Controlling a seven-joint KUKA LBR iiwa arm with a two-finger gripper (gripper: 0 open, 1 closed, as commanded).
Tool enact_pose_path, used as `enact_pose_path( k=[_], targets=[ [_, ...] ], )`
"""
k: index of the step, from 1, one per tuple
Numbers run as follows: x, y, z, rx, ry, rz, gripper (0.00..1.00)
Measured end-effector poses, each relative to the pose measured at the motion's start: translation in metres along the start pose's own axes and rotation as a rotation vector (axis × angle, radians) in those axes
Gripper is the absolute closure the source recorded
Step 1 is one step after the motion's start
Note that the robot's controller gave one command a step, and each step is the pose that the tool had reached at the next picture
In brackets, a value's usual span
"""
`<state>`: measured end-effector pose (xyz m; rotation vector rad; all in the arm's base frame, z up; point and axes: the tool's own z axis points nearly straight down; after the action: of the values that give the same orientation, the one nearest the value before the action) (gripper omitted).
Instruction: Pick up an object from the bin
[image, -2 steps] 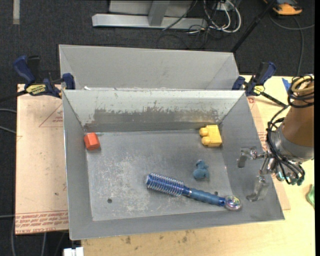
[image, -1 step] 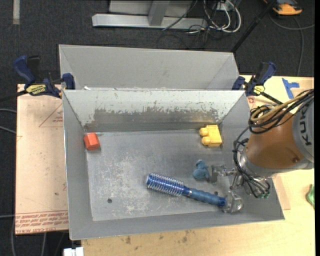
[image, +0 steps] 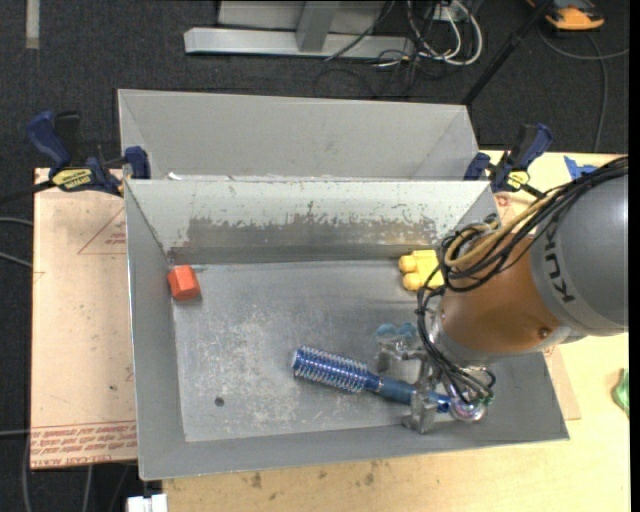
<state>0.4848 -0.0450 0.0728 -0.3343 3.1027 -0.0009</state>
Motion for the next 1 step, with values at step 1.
enact_pose_path(
  k=[1],
  targets=[
    [0.0055, -0.0021, 0.0025, -0.003, 0.018, 0.005, 1.00]
  ],
)
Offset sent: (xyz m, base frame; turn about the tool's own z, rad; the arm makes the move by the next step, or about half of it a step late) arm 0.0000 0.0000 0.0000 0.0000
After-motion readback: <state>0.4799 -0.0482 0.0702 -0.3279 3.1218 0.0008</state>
